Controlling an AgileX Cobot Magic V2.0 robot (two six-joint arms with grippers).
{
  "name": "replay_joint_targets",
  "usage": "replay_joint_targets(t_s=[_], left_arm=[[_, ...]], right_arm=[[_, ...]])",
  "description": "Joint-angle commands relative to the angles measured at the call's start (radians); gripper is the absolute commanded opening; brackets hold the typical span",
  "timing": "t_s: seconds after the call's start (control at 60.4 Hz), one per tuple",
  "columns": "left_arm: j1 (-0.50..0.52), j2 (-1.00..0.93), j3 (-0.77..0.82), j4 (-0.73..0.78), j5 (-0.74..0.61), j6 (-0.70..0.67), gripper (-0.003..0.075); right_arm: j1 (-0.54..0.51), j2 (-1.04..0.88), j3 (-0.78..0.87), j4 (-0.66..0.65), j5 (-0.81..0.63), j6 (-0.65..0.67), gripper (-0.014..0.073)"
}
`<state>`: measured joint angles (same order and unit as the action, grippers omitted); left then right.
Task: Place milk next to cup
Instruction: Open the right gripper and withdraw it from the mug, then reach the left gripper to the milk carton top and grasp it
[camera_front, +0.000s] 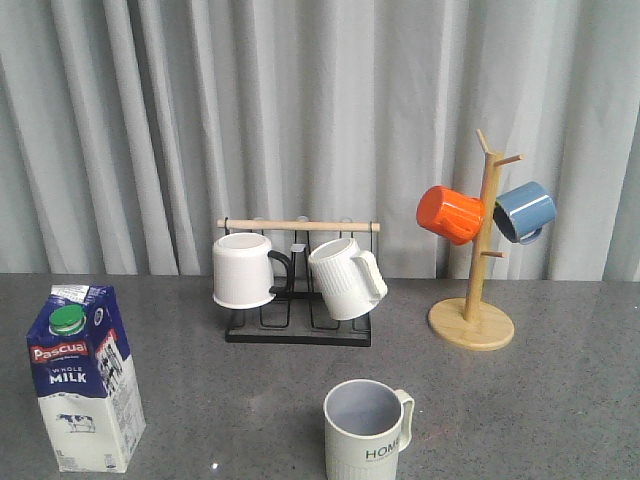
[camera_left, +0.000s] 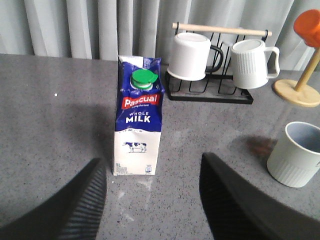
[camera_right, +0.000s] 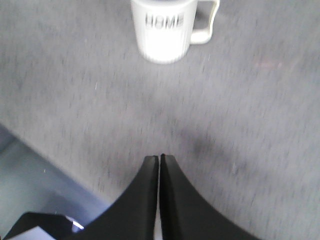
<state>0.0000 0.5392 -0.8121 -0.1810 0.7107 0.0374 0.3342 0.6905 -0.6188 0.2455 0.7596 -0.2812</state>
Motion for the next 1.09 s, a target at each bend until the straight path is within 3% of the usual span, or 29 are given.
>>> replay_joint_targets(t_s=[0.0,0.248,0.513,0.778,1.076], left_arm=[[0.0,0.029,-0.033,-0.019,-0.056,-0.003,0.0419],[0.0,0.184,-0.208,-0.043,0.122,0.001,0.0503],[0.0,0.441,-0.61,-0.016,0.367,0.051,0.0562],[0.0,0.694,-0.99,-0.002,0.485,0.041,0.0562],[0.0,0.937,-1.082,-0.048,0.504,0.043,0.0562]], right_arm=[[0.001,-0.082,0.067,0.013,-0.061,-0.013,-0.0008],[0.001,-0.183,0.2,0.013,-0.073,-0.012,-0.0005],[0.001,-0.186,0.201,0.013,-0.09,-0.012,-0.0005],[0.001,-0.186,0.202,0.014,-0.09,-0.012,-0.0005],[0.001,-0.186,0.202,0.016,-0.09,-0.012,-0.0005]])
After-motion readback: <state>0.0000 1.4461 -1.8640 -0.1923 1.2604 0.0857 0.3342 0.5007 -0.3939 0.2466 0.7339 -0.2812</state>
